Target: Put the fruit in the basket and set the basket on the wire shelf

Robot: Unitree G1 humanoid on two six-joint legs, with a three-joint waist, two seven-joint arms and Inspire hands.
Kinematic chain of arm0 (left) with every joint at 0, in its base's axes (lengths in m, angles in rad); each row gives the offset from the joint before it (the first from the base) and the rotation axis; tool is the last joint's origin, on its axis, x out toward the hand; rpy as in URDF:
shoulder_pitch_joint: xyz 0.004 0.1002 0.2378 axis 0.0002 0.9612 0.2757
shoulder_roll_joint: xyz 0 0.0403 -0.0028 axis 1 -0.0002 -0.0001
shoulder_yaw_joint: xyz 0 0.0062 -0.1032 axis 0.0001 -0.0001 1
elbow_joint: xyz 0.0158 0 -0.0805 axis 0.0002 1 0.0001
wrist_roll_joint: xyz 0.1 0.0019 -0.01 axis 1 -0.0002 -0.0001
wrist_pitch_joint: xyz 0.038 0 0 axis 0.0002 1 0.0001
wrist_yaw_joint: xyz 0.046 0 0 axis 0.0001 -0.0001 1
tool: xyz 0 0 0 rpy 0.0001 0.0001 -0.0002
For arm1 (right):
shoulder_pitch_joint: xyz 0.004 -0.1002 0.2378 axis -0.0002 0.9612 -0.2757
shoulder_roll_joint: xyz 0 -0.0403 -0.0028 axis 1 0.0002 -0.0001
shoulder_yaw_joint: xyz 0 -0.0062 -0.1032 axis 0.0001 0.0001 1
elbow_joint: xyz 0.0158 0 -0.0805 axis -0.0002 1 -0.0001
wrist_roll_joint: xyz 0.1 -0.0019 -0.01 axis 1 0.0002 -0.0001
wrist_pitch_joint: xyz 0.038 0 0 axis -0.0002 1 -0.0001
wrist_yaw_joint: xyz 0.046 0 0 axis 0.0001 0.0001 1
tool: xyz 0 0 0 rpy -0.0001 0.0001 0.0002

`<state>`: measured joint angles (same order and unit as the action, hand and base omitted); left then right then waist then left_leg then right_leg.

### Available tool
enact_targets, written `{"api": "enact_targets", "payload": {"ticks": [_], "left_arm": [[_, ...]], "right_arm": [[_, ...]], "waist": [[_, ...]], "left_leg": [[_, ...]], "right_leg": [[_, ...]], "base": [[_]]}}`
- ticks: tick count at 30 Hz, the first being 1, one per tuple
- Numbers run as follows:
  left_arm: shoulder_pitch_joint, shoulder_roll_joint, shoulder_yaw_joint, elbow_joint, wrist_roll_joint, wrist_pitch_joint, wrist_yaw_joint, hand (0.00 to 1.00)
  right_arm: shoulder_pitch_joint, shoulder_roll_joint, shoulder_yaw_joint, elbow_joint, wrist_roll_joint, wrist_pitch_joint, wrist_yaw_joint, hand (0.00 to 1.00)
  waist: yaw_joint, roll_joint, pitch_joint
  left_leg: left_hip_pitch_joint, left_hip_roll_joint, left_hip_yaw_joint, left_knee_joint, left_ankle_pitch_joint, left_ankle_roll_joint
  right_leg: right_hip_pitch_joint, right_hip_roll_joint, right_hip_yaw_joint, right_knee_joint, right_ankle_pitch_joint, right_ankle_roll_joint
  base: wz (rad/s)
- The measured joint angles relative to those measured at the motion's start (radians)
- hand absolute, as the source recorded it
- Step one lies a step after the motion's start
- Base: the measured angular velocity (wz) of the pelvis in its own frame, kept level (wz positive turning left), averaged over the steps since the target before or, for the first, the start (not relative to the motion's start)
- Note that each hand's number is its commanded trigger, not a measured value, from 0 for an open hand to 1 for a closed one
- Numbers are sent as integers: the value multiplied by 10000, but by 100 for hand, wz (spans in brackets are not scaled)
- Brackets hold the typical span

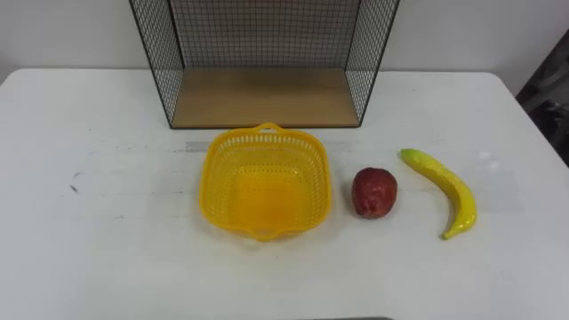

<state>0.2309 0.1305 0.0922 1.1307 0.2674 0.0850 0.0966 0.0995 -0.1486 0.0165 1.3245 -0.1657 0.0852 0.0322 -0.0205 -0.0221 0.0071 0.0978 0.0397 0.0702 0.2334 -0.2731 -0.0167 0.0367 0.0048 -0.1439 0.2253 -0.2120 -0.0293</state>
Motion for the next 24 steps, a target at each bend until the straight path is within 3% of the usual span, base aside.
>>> {"api": "enact_targets", "payload": {"ticks": [13,18,19,20,24], "left_arm": [[-40,-26,25,75,65,75,74,0],[-78,-5,70,114,102,94,77,0],[-69,-3,73,116,103,99,77,0],[-46,-13,95,113,111,100,77,0],[128,-58,870,-82,94,83,78,0]], "right_arm": [[-74,1,-30,3,741,-7,-554,0],[-9,57,-899,-115,3208,-213,-1213,0],[4,83,-1057,-90,3939,-293,-1323,0],[23,101,-1299,-55,4739,-322,-1399,0],[241,160,-2637,-194,7936,-417,-1742,0]], "waist": [[0,39,-24],[-10,-27,19],[-35,-41,73],[-43,-50,74],[-65,-58,56]], "left_leg": [[41,7,81,-126,1,1],[49,11,88,-152,1,1],[122,13,92,-154,1,1],[150,13,88,-180,1,1],[167,10,99,-214,1,1]], "right_leg": [[39,12,16,30,9,10],[92,32,10,-53,12,9],[174,31,9,-75,11,10],[201,32,6,-96,10,11],[173,114,48,-194,15,18]], "base": [[-1],[0],[0],[3],[-1]]}}
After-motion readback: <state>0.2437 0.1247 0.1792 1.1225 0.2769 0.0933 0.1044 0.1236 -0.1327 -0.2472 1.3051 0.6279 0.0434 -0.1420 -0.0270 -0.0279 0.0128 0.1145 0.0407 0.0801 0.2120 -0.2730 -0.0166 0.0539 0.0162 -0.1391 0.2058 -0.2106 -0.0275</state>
